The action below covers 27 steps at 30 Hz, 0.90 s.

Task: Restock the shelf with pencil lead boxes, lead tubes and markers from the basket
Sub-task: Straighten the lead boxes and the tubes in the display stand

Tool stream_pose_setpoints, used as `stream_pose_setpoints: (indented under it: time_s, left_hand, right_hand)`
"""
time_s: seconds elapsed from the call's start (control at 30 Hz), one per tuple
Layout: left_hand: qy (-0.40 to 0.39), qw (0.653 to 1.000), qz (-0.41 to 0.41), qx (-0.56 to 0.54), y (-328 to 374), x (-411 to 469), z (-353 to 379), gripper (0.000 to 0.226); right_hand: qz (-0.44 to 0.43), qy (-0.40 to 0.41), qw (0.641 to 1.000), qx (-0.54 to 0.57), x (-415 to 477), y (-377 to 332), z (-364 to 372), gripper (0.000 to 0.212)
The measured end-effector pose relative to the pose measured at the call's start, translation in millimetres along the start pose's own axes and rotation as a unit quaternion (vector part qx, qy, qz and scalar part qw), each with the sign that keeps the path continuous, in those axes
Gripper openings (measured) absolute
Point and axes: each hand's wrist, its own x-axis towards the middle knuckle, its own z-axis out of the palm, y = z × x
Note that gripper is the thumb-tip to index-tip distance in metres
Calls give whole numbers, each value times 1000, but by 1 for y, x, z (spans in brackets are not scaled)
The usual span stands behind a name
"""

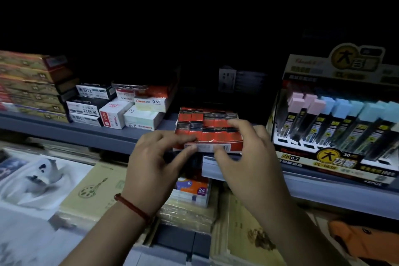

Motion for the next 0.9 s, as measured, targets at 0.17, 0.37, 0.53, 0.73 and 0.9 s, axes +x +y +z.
stream_pose_setpoints:
  time_s: [0.17,0.37,0.53,0.73,0.9]
  left_hand:
    - [8,999,-36,-33,18,-22,-8,16]
    - [2,990,-87,-112,29,-30,-12,18]
    - [21,939,-217,-265,27,-22,-22,30]
    - [-83,809,-373,-446,24,-9,-21,42]
    - [-132,784,-368,-482,20,-10,-25,53]
  right_hand:
    - [-42,-26,997,-57,-23,0,-2,45]
    - [-44,8,999,-32,-32,-3,-2,43]
    - [-61,44,997,-12,-24,-3,-2,30]
    - [-104,23,994,-36,8,-9,2,14]
    - [-89,-41,995,-25,19,-2,2,20]
